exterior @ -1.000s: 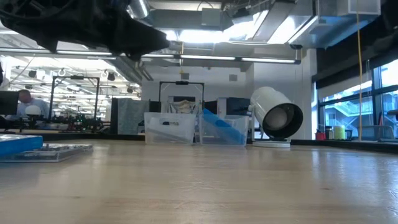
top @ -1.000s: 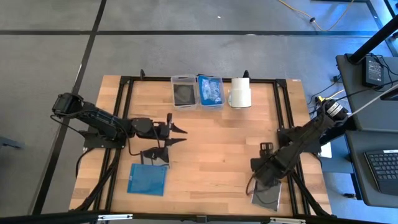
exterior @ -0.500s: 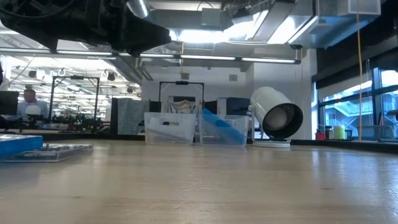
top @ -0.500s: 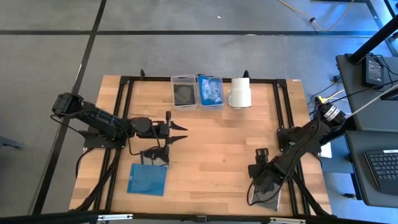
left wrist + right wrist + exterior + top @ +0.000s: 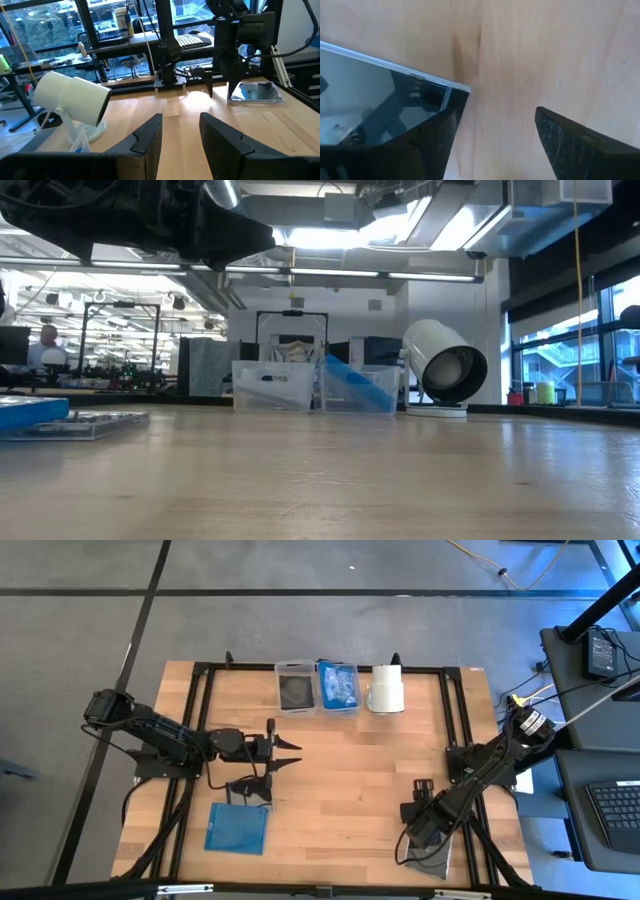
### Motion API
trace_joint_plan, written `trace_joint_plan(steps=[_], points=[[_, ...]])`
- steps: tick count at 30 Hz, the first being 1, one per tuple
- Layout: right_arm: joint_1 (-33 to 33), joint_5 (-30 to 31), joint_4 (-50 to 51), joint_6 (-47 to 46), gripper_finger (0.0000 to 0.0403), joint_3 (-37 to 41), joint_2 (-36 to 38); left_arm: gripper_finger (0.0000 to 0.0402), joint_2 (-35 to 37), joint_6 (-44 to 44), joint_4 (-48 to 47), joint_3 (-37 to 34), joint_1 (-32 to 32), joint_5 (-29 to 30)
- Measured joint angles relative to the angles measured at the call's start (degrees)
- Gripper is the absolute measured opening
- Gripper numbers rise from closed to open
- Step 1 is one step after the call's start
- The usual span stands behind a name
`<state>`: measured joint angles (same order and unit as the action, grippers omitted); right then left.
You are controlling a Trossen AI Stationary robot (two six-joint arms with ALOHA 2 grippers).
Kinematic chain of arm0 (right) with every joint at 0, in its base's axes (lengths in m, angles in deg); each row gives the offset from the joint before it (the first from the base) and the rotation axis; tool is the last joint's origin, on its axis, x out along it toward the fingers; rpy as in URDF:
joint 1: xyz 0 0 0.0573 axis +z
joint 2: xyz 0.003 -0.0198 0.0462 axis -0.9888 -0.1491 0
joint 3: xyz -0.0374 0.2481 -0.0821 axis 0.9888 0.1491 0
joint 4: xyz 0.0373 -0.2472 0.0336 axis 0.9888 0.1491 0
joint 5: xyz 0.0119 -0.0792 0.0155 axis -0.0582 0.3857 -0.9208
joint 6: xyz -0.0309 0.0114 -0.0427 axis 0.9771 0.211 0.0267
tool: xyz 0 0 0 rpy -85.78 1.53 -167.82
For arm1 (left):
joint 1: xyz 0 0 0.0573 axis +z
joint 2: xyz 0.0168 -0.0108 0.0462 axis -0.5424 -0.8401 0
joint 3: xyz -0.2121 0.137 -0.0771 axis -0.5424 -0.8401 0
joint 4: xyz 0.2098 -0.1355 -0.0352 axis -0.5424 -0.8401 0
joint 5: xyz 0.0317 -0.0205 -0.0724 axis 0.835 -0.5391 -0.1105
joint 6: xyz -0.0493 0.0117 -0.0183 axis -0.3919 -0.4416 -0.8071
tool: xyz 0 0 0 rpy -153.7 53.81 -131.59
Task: Pick & place jewel cases by type
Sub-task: Put the right black CD Case into the left transparent bin
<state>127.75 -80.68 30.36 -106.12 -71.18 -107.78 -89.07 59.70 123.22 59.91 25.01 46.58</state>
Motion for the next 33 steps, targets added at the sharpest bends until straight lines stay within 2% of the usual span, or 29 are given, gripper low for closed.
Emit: trace_joint_plan(steps=[6, 16, 21, 33], points=[[0.0, -2.96, -0.82, 0.09, 0.0273, 0.0, 0.0, 0.0128, 0.0, 0.0, 0.0, 0.0, 0.07, 0.0], [-0.02, -3.18, -7.73, 1.67, 0.0273, 3.58, 0.46, 0.0128, 0.0, 0.03, 0.0, 0.0, 0.07, 0.0], [-0.19, -1.95, -7.83, 2.04, 0.0273, 4.24, 0.44, 0.0127, 0.0, 0.05, -0.02, 0.0, 0.07, 0.17], [-7.44, 1.12, -10.04, 12.14, 0.0273, 4.37, 0.22, 0.0128, 0.0, 3.0, -0.09, 0.0, 0.09, 0.17]])
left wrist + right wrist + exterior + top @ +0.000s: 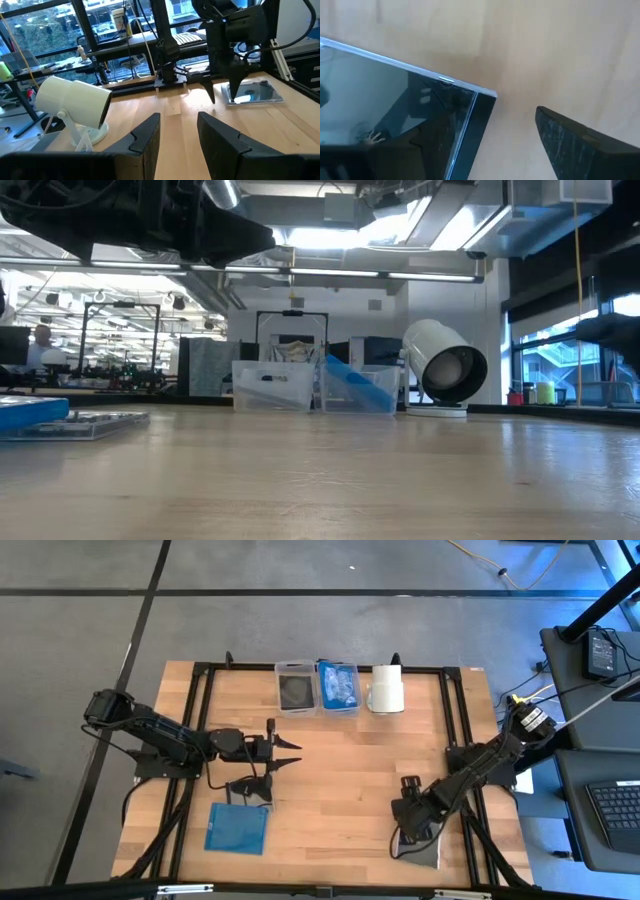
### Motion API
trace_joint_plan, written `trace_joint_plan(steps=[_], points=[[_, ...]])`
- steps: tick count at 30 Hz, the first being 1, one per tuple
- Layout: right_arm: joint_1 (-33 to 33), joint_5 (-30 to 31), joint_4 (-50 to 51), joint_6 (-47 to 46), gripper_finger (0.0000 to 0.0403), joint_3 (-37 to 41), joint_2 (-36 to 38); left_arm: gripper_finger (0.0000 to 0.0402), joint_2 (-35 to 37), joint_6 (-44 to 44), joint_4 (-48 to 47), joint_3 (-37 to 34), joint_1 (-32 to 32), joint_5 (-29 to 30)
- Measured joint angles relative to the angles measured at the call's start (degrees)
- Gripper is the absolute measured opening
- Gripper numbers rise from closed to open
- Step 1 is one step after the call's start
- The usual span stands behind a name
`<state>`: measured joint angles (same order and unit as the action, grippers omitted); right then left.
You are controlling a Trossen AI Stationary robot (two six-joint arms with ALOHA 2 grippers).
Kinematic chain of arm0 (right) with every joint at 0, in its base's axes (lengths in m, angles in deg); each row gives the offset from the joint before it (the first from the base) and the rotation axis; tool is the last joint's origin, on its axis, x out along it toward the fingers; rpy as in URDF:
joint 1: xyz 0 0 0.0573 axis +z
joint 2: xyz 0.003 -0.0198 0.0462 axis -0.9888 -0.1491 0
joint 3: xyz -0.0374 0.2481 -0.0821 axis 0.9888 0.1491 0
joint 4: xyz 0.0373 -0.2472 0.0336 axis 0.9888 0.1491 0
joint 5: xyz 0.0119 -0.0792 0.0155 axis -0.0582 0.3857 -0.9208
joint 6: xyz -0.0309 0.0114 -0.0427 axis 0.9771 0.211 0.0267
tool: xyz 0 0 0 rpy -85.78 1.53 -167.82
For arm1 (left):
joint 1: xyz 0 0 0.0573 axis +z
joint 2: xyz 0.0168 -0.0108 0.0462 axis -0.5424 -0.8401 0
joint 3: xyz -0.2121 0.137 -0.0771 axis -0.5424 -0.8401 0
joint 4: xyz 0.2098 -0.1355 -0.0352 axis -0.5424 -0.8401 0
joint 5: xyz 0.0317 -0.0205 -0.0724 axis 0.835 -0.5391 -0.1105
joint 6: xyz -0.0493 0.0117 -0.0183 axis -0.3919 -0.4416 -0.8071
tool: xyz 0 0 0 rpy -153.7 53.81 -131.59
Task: Pick & place jewel cases by type
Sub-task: Put the right black CD Case into the left transparent bin
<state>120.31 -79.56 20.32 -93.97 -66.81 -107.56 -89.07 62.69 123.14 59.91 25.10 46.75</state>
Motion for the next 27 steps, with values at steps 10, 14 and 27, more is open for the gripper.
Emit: trace_joint_plan(steps=[10, 14, 27], points=[[-9.8, 5.42, -6.48, 17.78, 0.0273, 0.24, -0.24, 0.0128, 0.0, 0.01, -0.15, 0.0, -0.01, 0.0], [-14.55, 5.42, -11.39, 25.48, 0.0273, 0.31, -0.26, 0.0128, 0.0, 0.02, -0.28, 0.0, -0.02, 0.0], [-28.74, 5.18, -30.48, 47.75, 0.0273, 2.91, -0.48, 0.0128, 0.0, 1.12, -0.34, 0.0, -0.01, 0.0]])
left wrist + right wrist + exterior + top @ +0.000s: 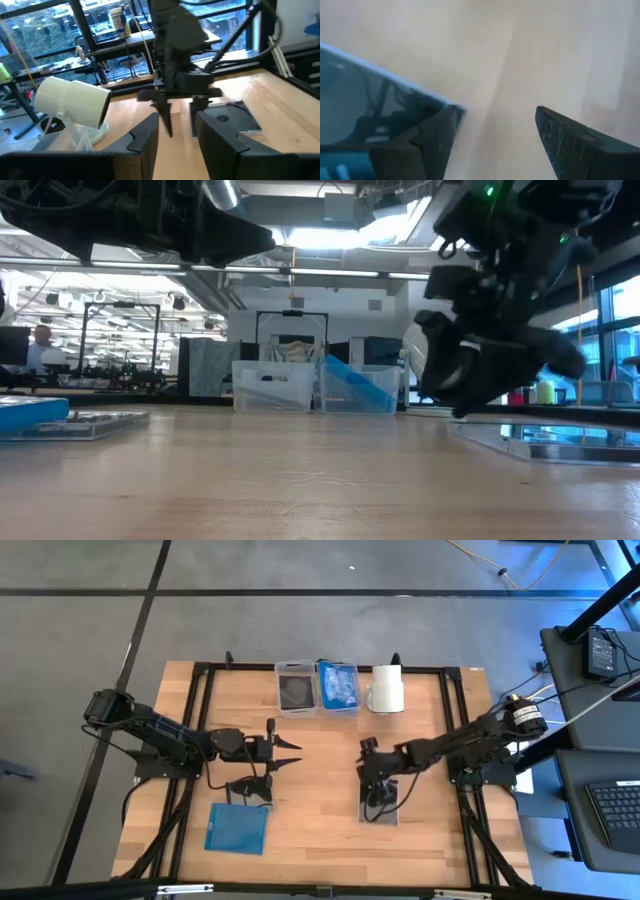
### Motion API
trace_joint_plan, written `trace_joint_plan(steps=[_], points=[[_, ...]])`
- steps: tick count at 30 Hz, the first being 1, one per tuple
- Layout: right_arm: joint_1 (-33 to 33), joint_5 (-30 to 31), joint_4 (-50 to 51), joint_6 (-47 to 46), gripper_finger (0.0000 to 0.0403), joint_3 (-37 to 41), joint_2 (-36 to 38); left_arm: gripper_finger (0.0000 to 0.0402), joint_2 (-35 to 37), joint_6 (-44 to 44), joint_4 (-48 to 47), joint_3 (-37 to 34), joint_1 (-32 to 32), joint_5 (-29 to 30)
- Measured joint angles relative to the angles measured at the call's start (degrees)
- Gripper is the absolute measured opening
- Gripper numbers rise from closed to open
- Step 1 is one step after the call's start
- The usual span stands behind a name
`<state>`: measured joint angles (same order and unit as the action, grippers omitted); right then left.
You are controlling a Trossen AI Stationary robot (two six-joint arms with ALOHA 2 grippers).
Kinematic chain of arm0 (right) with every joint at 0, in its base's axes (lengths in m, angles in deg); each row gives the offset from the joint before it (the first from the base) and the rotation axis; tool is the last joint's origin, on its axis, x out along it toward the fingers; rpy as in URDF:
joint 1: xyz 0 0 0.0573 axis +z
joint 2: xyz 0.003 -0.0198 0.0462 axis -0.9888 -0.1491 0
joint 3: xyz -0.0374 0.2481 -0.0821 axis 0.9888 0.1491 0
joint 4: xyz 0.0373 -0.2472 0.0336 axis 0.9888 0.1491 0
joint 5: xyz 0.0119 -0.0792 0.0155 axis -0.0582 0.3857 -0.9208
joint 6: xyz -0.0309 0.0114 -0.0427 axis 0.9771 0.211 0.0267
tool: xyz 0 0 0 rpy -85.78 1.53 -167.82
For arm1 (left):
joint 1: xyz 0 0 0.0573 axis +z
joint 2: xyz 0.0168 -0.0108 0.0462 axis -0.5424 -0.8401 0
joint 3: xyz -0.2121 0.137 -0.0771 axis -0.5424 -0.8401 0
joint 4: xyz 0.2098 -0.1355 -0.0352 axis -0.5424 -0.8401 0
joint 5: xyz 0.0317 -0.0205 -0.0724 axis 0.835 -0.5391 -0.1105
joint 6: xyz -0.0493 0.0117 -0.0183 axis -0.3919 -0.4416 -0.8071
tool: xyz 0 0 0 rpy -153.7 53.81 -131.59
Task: Pick & place jewel cases by type
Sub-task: Put the right black CD Case into the left transparent bin
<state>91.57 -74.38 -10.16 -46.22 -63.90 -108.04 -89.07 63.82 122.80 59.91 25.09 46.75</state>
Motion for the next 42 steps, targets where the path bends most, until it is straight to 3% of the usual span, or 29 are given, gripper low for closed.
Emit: trace_joint_plan(steps=[3, 7, 10, 19, 22, 26, 32, 37, 42], points=[[-3.19, -0.91, -5.43, 1.86, 0.0273, 2.21, -0.45, 0.0127, 0.0, 1.87, 0.01, 0.0, -0.01, 0.0], [-6.48, -0.61, -5.56, 1.12, 0.0273, 2.24, -0.54, 0.0127, -0.02, 2.37, 0.56, 0.0, -0.01, -0.03], [-7.48, -6.16, -1.8, -0.97, 0.0273, -0.61, 1.22, 0.0128, -0.02, 2.28, 1.89, 0.02, -0.01, -0.75], [-6.15, -19.99, 41.1, -1.24, 0.0273, -8.72, 9.51, 0.0128, -0.02, -0.57, 2.61, 0.02, -0.01, -6.43], [-4.13, -18.92, 48.72, -1.25, 0.0273, -8.47, 9.27, 0.0127, -0.02, -0.69, 2.61, 0.02, -0.01, -6.1], [-2.6, -13.92, 44.95, -1.27, 0.0273, -6.55, 7.15, 0.0127, -0.11, -0.69, 2.63, 0.02, -0.01, -5.81], [-2.38, -14.04, 39.32, -1.18, 0.0273, -4.79, 2.72, 0.0127, -2.44, -2.52, 3.16, 0.07, -0.01, -5.79], [-1.93, -19.09, 38.45, -1.18, 0.0273, -4.76, 0.1, 0.0127, -8.22, -3.16, 3.39, 2.56, -0.01, -5.79], [0.1, -17.15, 37.24, -1.62, 0.0273, -4.96, -1.9, 0.0127, -16.7, -0.65, 3.21, 7.35, -0.01, -4.75]])
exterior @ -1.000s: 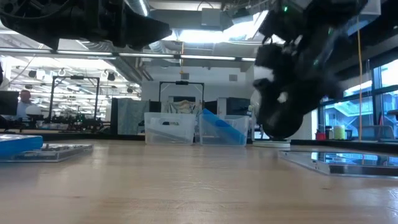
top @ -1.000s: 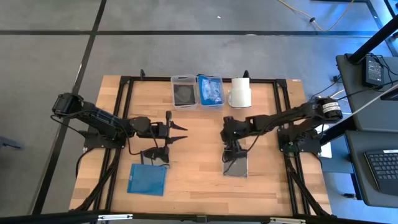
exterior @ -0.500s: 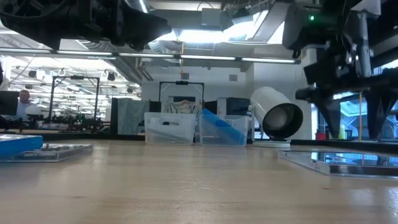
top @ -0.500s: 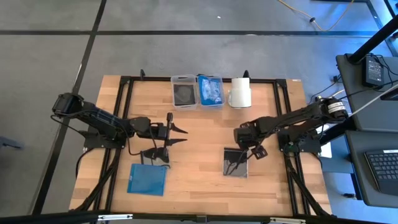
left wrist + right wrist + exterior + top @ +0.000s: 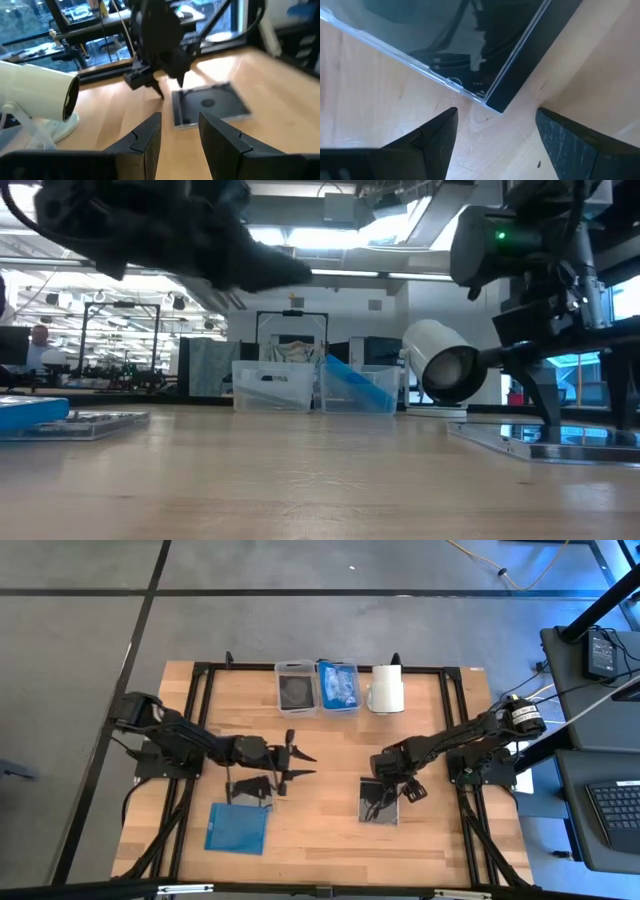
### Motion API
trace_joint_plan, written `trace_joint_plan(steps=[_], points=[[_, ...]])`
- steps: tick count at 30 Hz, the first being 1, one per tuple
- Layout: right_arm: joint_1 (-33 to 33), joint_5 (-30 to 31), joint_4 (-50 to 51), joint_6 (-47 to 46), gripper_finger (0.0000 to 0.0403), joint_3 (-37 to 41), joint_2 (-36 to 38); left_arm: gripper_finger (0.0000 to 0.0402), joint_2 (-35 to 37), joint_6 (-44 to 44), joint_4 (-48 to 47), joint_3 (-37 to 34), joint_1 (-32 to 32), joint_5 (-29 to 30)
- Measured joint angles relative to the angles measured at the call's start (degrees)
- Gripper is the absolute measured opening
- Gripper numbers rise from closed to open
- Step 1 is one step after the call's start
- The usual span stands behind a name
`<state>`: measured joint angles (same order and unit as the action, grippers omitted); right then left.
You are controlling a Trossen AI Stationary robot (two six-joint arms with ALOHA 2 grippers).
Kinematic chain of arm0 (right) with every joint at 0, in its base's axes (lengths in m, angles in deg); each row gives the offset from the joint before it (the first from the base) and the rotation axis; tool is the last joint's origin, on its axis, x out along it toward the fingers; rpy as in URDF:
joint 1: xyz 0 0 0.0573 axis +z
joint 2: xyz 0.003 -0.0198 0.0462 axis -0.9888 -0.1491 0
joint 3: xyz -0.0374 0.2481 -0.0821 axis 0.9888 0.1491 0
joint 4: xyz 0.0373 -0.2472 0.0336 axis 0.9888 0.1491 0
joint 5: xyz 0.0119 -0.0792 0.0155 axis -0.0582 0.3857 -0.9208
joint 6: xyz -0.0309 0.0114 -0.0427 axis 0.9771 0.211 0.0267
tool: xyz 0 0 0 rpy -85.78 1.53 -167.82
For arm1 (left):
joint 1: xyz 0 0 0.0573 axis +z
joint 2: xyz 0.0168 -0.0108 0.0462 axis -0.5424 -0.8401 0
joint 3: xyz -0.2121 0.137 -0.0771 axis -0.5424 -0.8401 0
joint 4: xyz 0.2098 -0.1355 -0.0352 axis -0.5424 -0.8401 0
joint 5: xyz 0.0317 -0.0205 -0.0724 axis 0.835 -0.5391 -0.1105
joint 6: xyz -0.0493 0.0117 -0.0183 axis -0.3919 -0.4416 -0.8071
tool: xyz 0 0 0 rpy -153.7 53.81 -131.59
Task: Pick & place jewel cases by type
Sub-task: Put the right black CD Case into the left transparent bin
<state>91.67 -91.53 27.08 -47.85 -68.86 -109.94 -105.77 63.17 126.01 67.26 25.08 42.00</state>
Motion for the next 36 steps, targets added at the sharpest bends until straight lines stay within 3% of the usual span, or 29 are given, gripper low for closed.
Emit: trace_joint_plan(steps=[4, 11, 24, 30, 36], points=[[0.92, 2.77, -0.87, -3.03, 0.0273, 0.0, -0.48, 0.0127, -7.26, 5.91, -0.66, 4.3, -0.11, 0.22], [0.93, 3.02, -1.55, -7.59, 0.0273, 0.04, -0.56, 0.0127, -15.86, 5.67, -1.74, 12.04, -1.12, -1.59], [0.89, 3.13, -3.59, -13.39, 0.0273, 0.11, -0.65, 0.0127, -27.55, 9.92, -15.41, 28.96, -5.5, -1.42], [0.89, 3.21, -4.77, -14.96, 0.0273, 0.13, -0.68, 0.0127, -30.61, 12.91, -25.92, 36.54, -4.45, -1.28], [0.85, 3.25, -7.46, -14.58, 0.0273, 0.24, -0.68, 0.0127, -31.3, 16.17, -32.44, 38.79, -3.57, -0.85]])
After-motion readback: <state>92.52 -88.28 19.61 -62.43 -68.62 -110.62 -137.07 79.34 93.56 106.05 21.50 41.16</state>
